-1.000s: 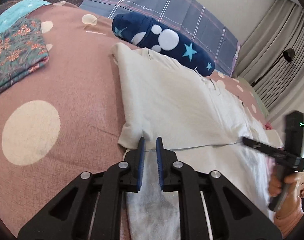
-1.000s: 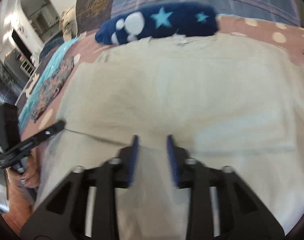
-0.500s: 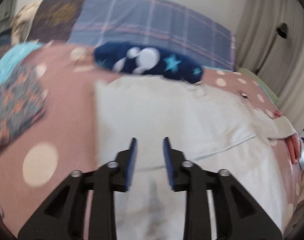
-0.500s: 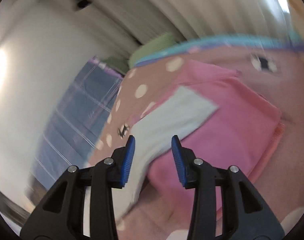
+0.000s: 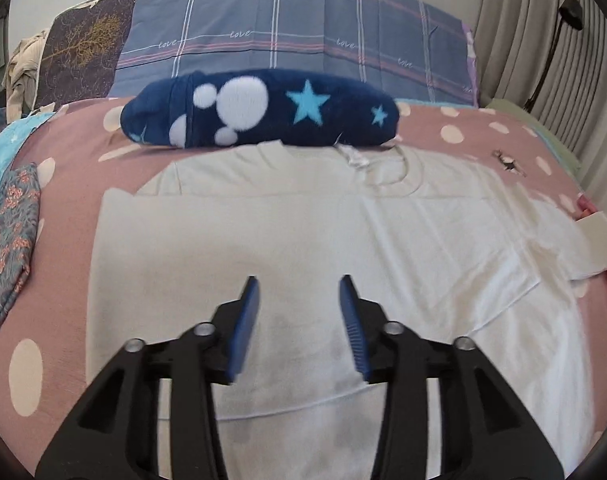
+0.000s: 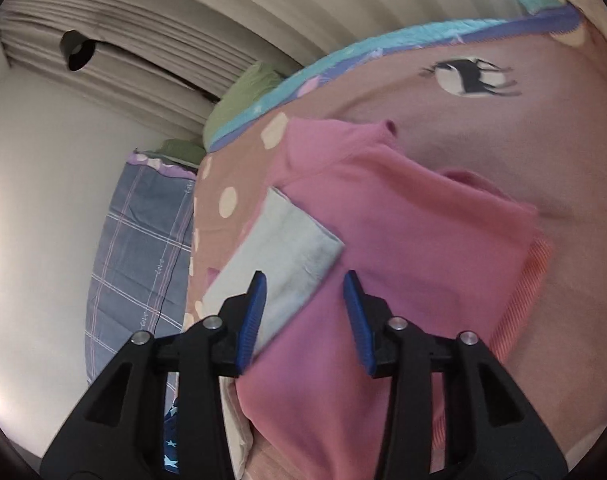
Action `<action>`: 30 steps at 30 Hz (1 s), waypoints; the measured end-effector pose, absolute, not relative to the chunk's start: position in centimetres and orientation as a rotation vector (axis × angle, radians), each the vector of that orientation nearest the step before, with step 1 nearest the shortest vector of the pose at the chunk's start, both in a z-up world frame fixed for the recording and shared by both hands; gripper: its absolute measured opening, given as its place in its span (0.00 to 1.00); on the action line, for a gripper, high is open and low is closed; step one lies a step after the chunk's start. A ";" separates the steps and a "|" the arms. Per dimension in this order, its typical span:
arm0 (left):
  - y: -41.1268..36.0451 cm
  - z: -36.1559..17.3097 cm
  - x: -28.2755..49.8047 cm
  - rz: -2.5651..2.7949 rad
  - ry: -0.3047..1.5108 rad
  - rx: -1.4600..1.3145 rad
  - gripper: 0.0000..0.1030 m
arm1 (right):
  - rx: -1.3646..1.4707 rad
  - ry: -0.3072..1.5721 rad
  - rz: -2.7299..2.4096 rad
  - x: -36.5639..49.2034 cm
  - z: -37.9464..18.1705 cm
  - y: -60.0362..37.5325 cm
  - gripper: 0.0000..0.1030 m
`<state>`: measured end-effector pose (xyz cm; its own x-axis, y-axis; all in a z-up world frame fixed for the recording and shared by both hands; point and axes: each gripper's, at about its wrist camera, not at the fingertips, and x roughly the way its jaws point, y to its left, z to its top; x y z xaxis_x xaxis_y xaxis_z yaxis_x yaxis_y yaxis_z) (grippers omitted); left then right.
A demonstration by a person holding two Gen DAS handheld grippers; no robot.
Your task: Fold small clothes
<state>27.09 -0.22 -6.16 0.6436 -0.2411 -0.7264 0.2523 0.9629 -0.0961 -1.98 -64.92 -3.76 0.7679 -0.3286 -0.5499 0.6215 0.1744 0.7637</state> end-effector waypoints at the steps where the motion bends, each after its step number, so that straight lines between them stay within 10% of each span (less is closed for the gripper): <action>1: -0.3 -6.6 27.3 -0.269 0.828 0.027 0.44 | 1.234 0.289 -0.678 -2.2 -3.9 -64.8 0.46; 6: 0.2 -8.3 27.8 -0.260 0.859 -0.002 0.44 | 1.200 0.266 -0.709 -0.3 -3.7 -65.9 0.49; 11: 0.7 -8.6 27.5 -0.277 0.840 -0.040 0.45 | 1.016 0.336 -0.800 1.6 -1.8 -65.1 0.08; 30: 3.3 -8.7 27.6 -0.370 0.831 -0.238 0.46 | 0.653 0.366 -0.134 14.5 9.0 -44.3 0.04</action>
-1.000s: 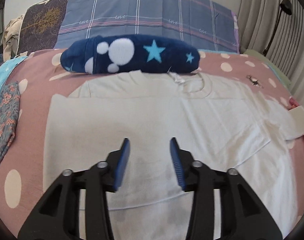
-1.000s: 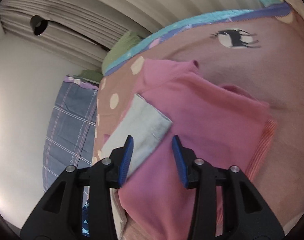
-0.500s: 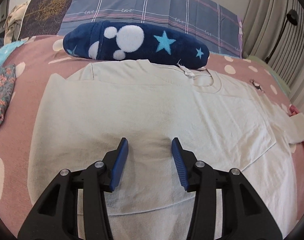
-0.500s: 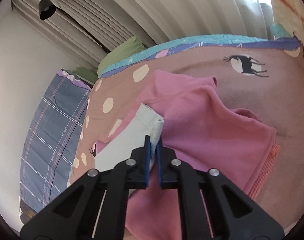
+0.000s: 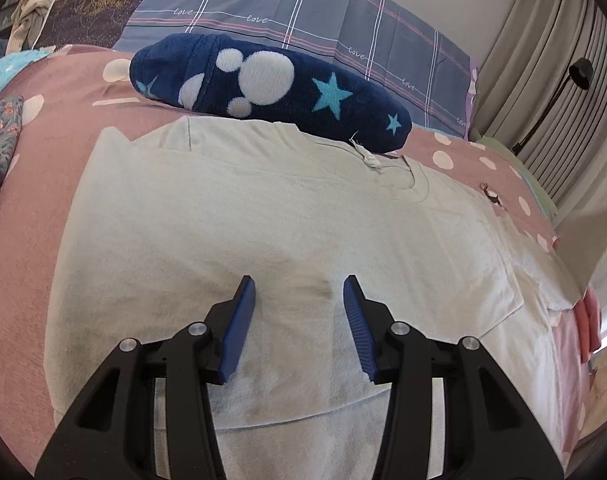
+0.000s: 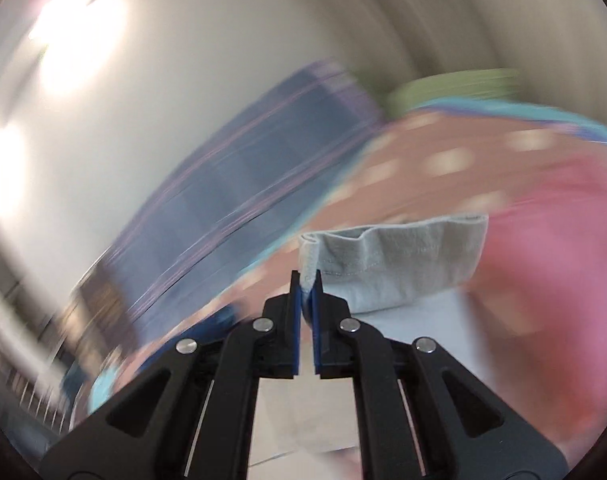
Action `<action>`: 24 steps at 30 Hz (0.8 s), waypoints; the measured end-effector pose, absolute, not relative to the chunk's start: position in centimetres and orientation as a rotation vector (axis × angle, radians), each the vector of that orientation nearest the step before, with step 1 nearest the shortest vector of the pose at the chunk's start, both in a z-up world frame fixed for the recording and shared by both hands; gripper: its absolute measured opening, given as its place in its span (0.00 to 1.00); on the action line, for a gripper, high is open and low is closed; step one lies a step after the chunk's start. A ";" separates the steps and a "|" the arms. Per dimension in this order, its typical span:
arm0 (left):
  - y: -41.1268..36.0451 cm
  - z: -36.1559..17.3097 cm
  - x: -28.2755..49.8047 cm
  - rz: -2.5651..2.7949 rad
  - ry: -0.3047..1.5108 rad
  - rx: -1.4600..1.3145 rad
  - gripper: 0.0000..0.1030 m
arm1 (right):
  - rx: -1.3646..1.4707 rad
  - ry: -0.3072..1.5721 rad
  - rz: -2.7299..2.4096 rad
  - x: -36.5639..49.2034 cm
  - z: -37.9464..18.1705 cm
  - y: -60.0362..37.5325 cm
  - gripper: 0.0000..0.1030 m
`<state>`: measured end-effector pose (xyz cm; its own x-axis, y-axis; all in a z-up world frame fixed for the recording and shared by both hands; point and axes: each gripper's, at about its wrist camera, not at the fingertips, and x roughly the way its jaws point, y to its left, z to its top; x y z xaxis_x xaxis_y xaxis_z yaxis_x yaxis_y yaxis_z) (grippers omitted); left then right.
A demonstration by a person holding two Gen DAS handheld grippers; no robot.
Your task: Fold small clothes
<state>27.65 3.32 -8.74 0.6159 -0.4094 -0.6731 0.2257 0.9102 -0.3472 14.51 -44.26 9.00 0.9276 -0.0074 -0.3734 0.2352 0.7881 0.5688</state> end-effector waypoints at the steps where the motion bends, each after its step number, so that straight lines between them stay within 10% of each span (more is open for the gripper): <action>1: 3.5 -8.8 27.7 -0.375 0.831 -0.250 0.46 | 0.621 0.392 -0.023 16.4 8.9 -40.4 0.04; 10: 5.1 -8.6 27.8 -0.478 0.830 -0.367 0.45 | 0.337 0.708 0.448 24.8 -0.9 -16.9 0.04; 24: 4.8 -9.0 28.2 -0.676 0.936 -0.580 0.60 | 0.170 0.785 0.511 22.6 -6.6 -13.5 0.04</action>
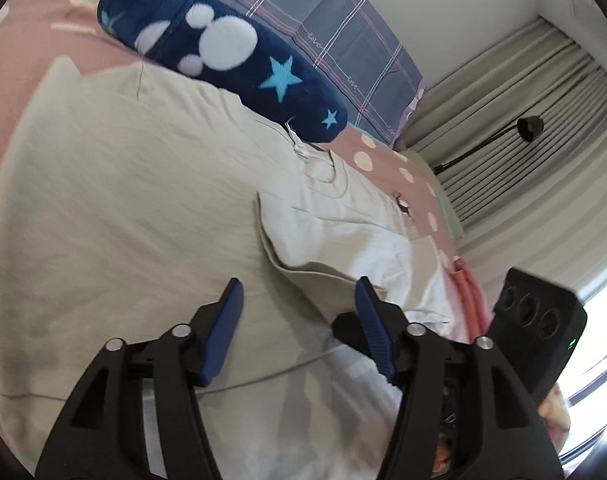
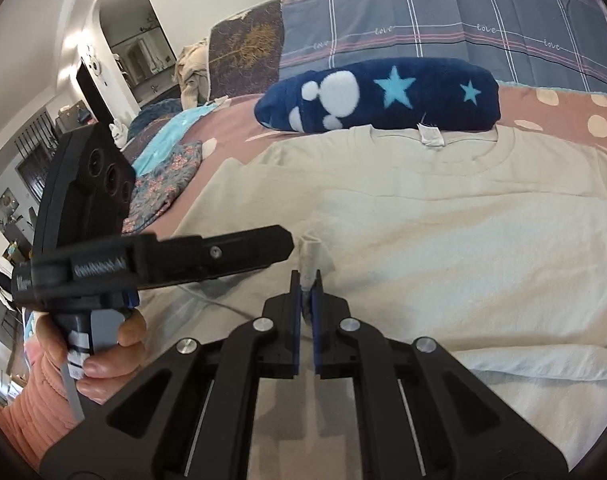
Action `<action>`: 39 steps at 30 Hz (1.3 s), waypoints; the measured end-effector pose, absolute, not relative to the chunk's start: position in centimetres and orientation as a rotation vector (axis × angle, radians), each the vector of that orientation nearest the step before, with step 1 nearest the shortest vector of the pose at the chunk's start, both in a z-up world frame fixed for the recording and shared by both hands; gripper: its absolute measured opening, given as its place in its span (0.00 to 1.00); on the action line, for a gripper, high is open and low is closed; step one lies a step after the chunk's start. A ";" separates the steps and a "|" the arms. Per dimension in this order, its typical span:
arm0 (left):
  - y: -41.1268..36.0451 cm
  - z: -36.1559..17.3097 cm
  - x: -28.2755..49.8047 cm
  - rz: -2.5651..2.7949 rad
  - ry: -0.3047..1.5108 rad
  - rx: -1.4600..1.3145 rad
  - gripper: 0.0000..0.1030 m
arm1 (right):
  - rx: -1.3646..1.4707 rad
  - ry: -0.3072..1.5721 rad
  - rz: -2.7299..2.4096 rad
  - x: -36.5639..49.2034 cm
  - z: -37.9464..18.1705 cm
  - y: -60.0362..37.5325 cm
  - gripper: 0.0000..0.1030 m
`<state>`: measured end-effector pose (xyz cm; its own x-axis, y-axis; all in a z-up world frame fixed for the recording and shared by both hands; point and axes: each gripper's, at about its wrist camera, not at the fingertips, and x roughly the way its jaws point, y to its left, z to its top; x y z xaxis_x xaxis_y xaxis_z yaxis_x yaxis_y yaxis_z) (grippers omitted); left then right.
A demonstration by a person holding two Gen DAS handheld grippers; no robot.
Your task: Fold small clothes
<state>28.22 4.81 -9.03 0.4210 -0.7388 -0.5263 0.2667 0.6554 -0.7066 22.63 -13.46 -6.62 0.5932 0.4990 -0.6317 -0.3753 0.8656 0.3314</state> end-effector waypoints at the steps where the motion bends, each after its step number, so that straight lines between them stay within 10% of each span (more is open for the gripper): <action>1: 4.8 -9.1 28.4 -0.673 0.946 -0.597 0.61 | 0.178 0.782 0.519 22.6 -6.5 -13.6 0.04; 9: 3.1 -8.5 29.9 -0.562 1.032 -0.624 0.61 | 0.215 0.743 0.579 21.9 -6.1 -14.3 0.04; 11: 2.3 -8.2 30.4 -0.547 1.041 -0.615 0.45 | 0.219 0.736 0.592 21.6 -6.0 -14.3 0.04; 13: 1.0 -7.6 31.0 -0.554 1.046 -0.579 0.02 | 0.227 0.736 0.604 21.4 -5.9 -14.3 0.04; 19: -1.4 -1.9 30.6 -0.479 0.882 -0.373 0.02 | 0.239 0.714 0.578 21.0 -4.9 -15.5 0.21; 29: 6.3 3.0 28.8 -0.334 0.693 -0.263 0.02 | 0.261 0.851 0.293 19.4 -6.5 -26.4 0.23; 34: 10.0 -2.5 29.1 -0.194 0.759 -0.264 0.00 | 0.471 0.887 0.244 19.4 -8.9 -30.8 0.02; 39: 12.9 -5.8 29.8 -0.177 0.829 -0.385 0.00 | 0.352 0.838 0.220 18.5 -7.2 -29.6 0.29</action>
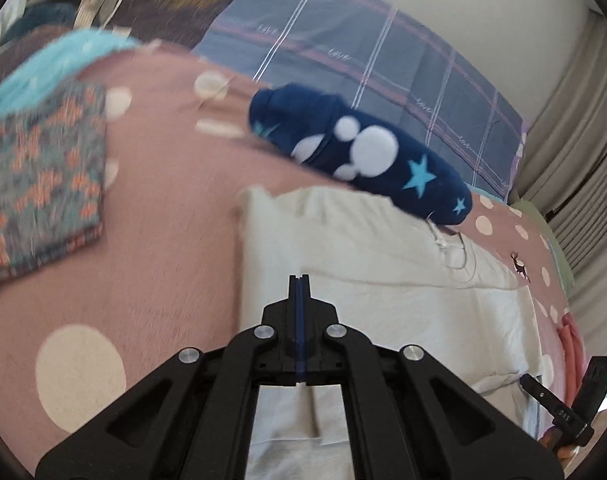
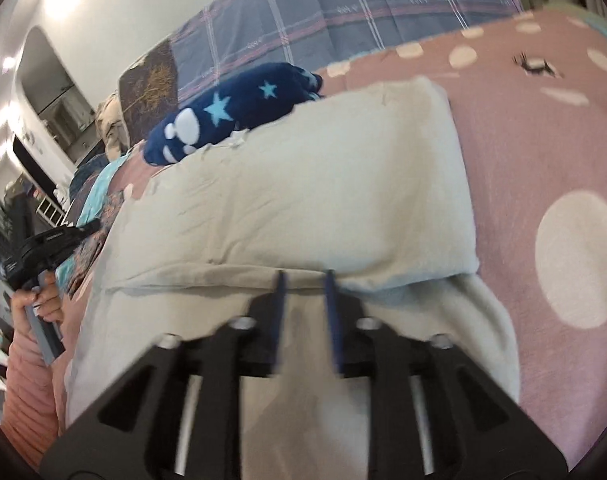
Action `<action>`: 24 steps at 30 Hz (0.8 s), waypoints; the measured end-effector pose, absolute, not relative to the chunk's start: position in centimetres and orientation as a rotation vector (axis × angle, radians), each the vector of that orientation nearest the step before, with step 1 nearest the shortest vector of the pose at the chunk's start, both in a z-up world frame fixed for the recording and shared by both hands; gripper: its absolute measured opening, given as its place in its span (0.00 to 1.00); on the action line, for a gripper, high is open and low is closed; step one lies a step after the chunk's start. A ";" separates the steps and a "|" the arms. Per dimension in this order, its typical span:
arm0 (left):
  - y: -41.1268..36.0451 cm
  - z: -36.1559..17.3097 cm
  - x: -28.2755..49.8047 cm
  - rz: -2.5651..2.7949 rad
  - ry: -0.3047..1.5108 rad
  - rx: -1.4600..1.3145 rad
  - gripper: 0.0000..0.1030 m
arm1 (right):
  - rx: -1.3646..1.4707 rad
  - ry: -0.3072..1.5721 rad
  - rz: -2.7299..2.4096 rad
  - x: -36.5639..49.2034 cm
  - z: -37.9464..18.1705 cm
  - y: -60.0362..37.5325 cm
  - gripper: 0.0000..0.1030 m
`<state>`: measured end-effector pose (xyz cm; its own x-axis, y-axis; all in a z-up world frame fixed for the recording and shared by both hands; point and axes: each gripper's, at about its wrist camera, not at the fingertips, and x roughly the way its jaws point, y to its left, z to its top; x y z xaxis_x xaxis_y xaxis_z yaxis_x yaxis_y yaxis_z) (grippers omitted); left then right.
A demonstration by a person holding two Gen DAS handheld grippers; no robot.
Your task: Fold small clothes
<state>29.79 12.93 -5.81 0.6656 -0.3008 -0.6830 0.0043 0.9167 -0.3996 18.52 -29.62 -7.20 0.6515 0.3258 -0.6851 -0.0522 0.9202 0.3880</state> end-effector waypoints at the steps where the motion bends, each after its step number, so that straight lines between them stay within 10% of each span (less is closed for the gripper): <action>1: 13.0 -6.2 29.8 -0.186 0.845 -0.386 0.00 | 0.345 0.830 0.225 18.4 -6.9 -29.6 0.33; 6: 11.2 -6.6 29.2 -0.229 0.867 -0.331 0.36 | 0.348 0.790 0.222 17.7 -6.2 -30.5 0.36; 11: 8.0 -7.3 29.4 -0.238 0.889 -0.228 0.36 | 0.366 0.729 0.238 17.4 -4.9 -31.3 0.36; 14: 6.3 -8.1 29.9 -0.175 0.903 -0.101 0.04 | 0.354 0.708 0.196 17.0 -4.4 -32.2 0.37; 24: 8.0 -1.9 27.3 -0.091 0.666 -0.073 0.03 | 0.464 0.679 0.080 16.7 -5.0 -36.4 0.44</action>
<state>27.30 7.98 -1.89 0.7825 -0.1080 -0.6132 0.0612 0.9934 -0.0969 16.74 -36.39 -5.00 0.7795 0.2198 -0.5865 0.0776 0.8953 0.4387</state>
